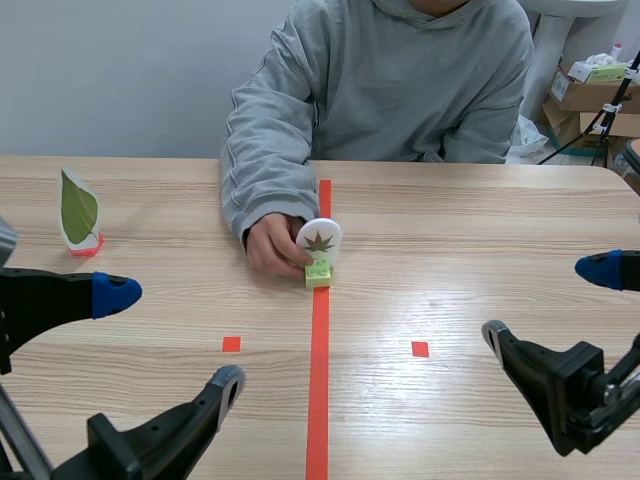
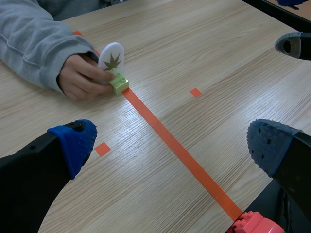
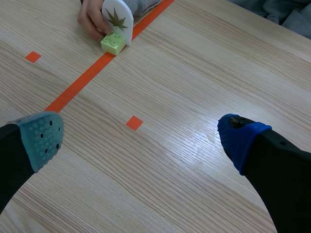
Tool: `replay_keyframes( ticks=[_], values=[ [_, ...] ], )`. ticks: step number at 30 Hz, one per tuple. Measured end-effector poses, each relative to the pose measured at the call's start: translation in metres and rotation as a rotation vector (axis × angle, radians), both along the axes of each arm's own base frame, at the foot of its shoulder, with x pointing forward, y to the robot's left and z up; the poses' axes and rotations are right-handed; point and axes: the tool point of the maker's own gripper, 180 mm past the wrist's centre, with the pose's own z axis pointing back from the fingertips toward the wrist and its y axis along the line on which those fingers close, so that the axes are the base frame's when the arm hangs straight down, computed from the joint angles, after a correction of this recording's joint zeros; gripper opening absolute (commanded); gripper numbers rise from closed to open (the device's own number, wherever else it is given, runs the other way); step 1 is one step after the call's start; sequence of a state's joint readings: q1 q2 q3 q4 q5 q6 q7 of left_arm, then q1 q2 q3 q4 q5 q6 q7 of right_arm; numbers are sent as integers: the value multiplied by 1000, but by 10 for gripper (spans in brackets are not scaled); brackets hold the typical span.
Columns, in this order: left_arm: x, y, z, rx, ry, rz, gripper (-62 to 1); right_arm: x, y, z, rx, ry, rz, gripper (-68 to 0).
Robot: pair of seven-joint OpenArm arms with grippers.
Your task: Do the leaf sorting experiment
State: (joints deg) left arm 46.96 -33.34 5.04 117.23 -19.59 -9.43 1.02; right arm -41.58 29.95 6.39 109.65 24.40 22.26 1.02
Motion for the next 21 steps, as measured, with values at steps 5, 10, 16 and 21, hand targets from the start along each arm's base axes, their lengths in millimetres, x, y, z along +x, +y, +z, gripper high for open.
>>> replay_keyframes(
  ticks=[5,10,16,21],
  values=[
    [0,0,-2,7,8,-1,14,0,0,0,0,0,0,-8],
    [-1,1,-5,18,20,-2,14,0,0,0,0,0,0,-8],
    [-1,1,-4,18,19,-2,14,0,0,0,0,0,0,-8],
    [-1,1,-4,18,19,-2,14,0,0,0,0,0,0,-8]
  ],
)
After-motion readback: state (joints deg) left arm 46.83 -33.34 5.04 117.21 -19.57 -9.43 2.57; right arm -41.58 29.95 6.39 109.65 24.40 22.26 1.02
